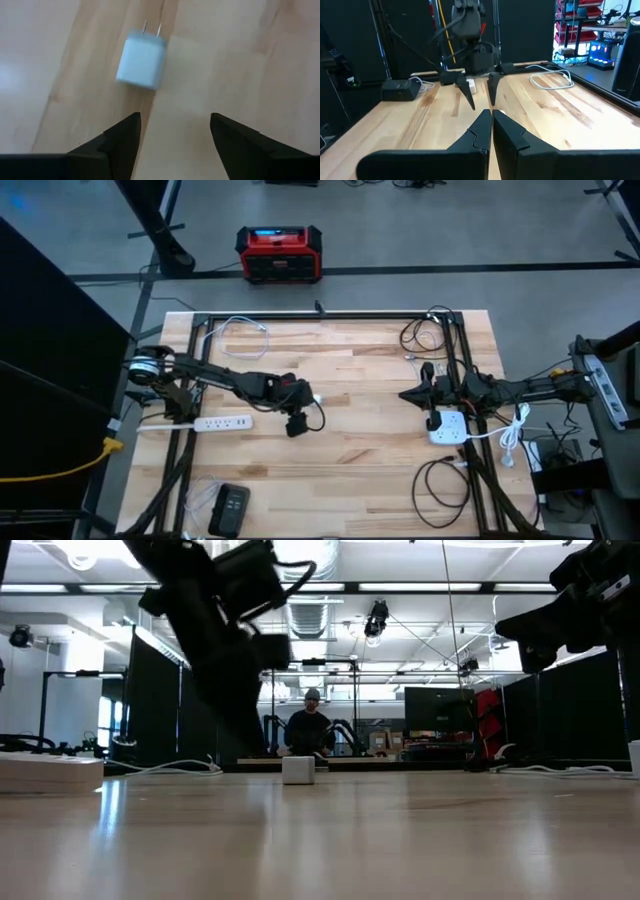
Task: Insert USB
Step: Insert the white charger adapter into the left white outlet extension
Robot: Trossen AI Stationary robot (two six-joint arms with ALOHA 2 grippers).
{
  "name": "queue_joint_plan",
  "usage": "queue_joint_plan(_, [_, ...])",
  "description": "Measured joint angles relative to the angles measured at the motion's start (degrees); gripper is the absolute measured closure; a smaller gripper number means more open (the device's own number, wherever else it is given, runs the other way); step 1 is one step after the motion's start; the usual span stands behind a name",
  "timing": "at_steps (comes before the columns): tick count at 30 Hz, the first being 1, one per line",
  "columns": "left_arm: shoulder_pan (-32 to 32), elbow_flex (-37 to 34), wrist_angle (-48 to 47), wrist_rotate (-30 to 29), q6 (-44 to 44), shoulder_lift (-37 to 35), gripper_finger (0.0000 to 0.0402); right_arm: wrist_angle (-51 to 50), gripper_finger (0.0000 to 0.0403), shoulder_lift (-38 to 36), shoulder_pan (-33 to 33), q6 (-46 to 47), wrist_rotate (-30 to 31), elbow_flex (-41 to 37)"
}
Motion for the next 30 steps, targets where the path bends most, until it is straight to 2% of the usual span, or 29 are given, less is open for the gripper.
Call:
queue_joint_plan(4, [0.02, -3.83, 5.76, -0.70, 0.53, -0.08, 0.0165, 0.10, 0.0403, 0.05, 0.00, 0.11, 0.00, 0.00])
queue_joint_plan(10, [0.20, -9.69, 17.15, -6.20, 1.94, -0.06, 0.0158, 0.23, 0.0403, 0.15, 0.01, 0.26, 0.00, 0.00])
queue_joint_plan(17, [1.72, -13.51, 29.61, -6.23, 5.91, 0.85, 0.0161, 0.13, 0.0403, 0.24, 0.00, 0.29, 0.00, 0.00])
queue_joint_plan(22, [2.99, -12.64, 30.77, -6.23, 10.47, 2.82, 0.0162, 0.17, 0.0403, 0.22, 0.00, 0.33, 0.01, 0.00])
queue_joint_plan(30, [3.69, -11.50, 31.35, -5.75, 10.64, 5.37, 0.0162, 0.08, 0.0403, 0.26, 0.00, 0.88, 0.02, 0.00])
